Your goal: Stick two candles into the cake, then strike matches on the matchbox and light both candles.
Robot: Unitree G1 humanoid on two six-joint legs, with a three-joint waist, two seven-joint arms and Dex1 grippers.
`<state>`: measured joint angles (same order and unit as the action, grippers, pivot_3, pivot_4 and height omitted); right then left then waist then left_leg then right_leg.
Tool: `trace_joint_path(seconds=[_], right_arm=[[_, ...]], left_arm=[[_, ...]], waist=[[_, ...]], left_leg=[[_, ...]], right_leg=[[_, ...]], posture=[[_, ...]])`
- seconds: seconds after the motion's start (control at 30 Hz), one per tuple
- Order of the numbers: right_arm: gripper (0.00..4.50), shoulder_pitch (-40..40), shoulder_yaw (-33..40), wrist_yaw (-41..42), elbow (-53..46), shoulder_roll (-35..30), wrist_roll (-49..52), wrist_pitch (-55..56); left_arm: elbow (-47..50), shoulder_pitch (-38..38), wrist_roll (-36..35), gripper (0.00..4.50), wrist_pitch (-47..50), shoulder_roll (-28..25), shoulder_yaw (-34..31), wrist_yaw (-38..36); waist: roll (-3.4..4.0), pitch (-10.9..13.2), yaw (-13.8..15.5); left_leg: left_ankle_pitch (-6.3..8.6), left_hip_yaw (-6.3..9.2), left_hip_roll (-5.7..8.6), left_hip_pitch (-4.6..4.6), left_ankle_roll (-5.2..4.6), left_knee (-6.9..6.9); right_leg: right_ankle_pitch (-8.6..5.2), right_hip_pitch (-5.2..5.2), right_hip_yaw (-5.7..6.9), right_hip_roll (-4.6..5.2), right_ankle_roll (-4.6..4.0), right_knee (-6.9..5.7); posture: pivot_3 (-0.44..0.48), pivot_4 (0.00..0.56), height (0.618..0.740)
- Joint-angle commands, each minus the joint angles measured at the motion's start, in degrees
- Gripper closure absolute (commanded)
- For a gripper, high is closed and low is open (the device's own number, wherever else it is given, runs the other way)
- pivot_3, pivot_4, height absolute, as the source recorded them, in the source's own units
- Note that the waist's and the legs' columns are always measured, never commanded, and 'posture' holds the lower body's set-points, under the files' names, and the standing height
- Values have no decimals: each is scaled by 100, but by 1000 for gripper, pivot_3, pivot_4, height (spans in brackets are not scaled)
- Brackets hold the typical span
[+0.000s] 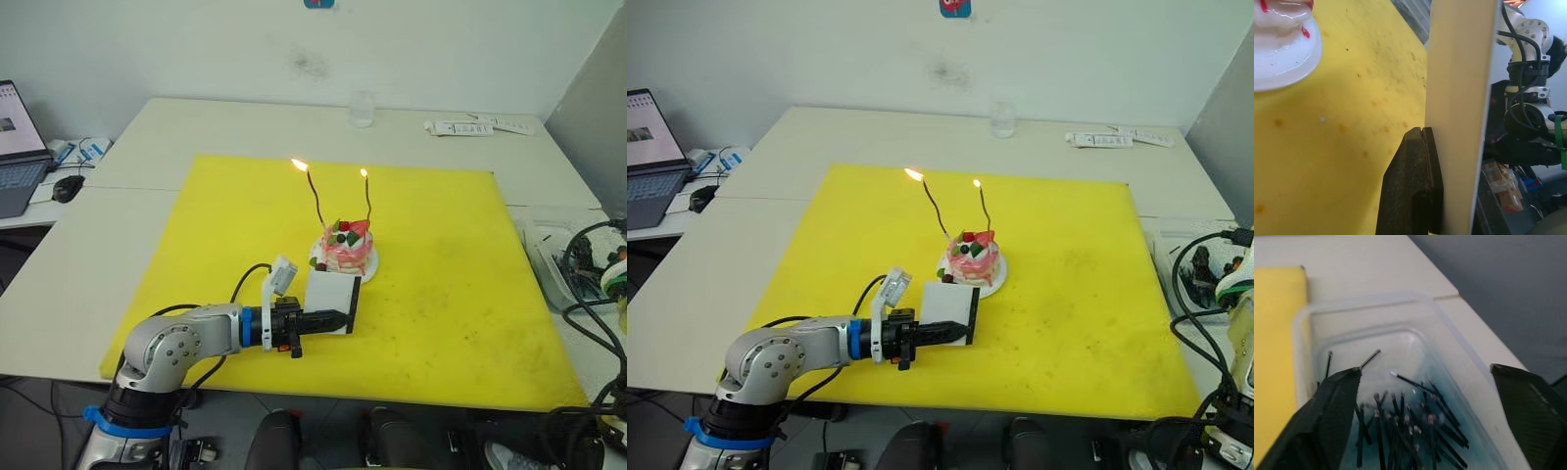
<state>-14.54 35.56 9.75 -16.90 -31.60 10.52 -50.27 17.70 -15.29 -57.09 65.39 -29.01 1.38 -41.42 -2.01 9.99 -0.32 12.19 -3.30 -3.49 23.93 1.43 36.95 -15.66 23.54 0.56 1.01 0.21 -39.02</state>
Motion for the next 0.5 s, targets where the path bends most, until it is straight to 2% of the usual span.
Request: trace_joint_path(seconds=[0.03,0.07,0.17,0.27,0.4,0.5], right_arm=[[30,193,-200,740,-887,-475,319,481],[30,238,-259,891,-1000,-529,415,546],[30,675,-749,2432,-1658,-1193,907,1401],[30,1058,-1082,3420,-2101,-1723,1418,1443],[30,1325,-1440,4179,-2418,-2285,1894,1298],[30,1292,-1646,4340,-2490,-2439,2127,1184]], left_arm=[[248,-139,-484,4500,405,-95,-344,219],[236,-166,-590,4500,535,-115,-402,295],[88,-335,-1003,4500,1261,-31,-617,1032],[2,-437,-1118,4500,1653,58,-649,1440],[11,-526,-1220,4500,2045,204,-626,1882],[-24,-557,-1120,4500,2204,335,-584,2106]], waist=[[3,2,-7],[3,2,-10],[6,3,-7],[1,5,-1],[-4,9,11],[-8,10,12]], left_leg=[[0,0,-1,0,0,0],[0,1,-2,-2,0,0],[0,7,-3,-3,0,0],[0,11,-5,-3,-1,0],[0,9,-1,-2,0,2],[0,11,3,-3,0,7]], right_leg=[[0,1,0,0,0,0],[0,0,0,0,0,0],[0,-2,6,-1,1,0],[0,-5,9,-1,1,3],[0,-8,8,4,2,6],[4,-10,8,6,9,6]], posture=[[0,150,706],[0,150,706],[0,150,706],[0,150,706],[0,150,706],[0,150,706]])
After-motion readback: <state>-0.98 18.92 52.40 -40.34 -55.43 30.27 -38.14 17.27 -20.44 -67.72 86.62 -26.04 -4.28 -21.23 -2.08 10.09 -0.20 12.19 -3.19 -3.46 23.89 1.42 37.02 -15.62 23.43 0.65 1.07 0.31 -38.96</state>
